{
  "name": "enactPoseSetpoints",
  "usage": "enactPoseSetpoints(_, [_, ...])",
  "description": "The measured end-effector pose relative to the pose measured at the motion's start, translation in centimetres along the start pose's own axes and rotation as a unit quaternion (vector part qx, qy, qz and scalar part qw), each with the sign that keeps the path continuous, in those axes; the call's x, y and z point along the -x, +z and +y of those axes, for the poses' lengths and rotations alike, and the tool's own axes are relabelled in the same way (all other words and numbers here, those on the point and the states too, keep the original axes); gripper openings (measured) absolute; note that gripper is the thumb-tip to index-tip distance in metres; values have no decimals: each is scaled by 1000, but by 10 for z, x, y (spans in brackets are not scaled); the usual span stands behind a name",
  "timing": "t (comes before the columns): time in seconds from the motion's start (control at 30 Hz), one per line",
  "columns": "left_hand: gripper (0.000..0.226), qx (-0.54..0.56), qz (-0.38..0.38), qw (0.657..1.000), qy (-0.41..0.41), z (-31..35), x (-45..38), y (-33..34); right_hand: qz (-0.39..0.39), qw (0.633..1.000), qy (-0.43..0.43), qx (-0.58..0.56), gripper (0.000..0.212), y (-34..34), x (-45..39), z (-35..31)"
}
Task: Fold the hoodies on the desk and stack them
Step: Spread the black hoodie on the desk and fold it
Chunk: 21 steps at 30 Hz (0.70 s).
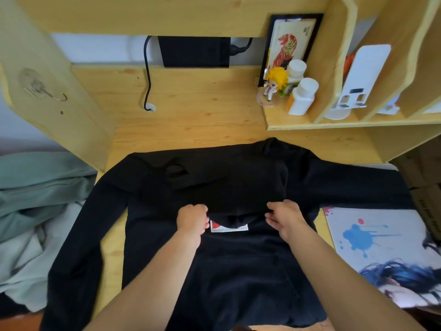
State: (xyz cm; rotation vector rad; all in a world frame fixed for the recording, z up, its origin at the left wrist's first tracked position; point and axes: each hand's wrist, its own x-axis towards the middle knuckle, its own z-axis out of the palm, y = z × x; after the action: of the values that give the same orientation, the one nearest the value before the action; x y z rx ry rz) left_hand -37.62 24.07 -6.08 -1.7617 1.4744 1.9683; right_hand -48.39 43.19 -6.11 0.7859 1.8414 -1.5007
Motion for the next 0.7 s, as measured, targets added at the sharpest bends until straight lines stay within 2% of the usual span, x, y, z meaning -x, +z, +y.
enactPoseSetpoints(0.07, [10, -28, 9, 999, 21, -10, 13, -7, 27, 998, -11, 50, 57, -7, 10, 5])
enactPoseSetpoints(0.13, [15, -162, -41, 986, 25, -26, 31, -22, 68, 980, -31, 184, 71, -14, 23, 19])
enactPoseSetpoints(0.17, [20, -259, -82, 962, 6, -34, 36, -31, 94, 950, -68, 291, 79, -15, 28, 29])
enactPoseSetpoints(0.2, [27, -350, -115, 930, -7, -38, 37, -40, 123, 905, -147, 380, 81, -15, 30, 40])
enactPoseSetpoints(0.23, [35, -413, -123, 902, 4, -37, 35, -46, 133, 852, -269, 428, 76, -12, 32, 48])
enactPoseSetpoints(0.27, [40, -433, -93, 896, 43, -32, 30, -50, 110, 800, -386, 447, 66, -7, 32, 51])
enactPoseSetpoints(0.3, [40, -425, -30, 898, 109, -22, 25, -53, 57, 758, -462, 457, 54, 0, 33, 52])
enactPoseSetpoints(0.37, [24, -359, 129, 883, 274, 4, 8, -59, -82, 700, -501, 502, 43, 15, 31, 52])
enactPoseSetpoints(0.4, [15, -330, 171, 867, 332, 17, -6, -62, -141, 674, -488, 536, 47, 21, 31, 54])
enactPoseSetpoints(0.43, [17, -338, 169, 854, 358, 30, -23, -66, -173, 645, -481, 568, 52, 25, 30, 56])
enactPoseSetpoints(0.5, [34, -442, 85, 830, 330, 52, -54, -69, -182, 587, -495, 615, 53, 27, 23, 62])
enactPoseSetpoints(0.57, [40, -583, 10, 762, 282, 65, -71, -67, -147, 556, -534, 619, 36, 25, 18, 68])
enactPoseSetpoints(0.6, [40, -620, -14, 733, 278, 69, -75, -64, -124, 558, -558, 602, 25, 23, 16, 69])
enactPoseSetpoints(0.63, [37, -626, -26, 727, 279, 73, -75, -61, -106, 567, -577, 578, 17, 22, 17, 70])
enactPoseSetpoints(0.7, [28, -610, -19, 739, 283, 79, -76, -56, -89, 570, -625, 526, 10, 19, 21, 71])
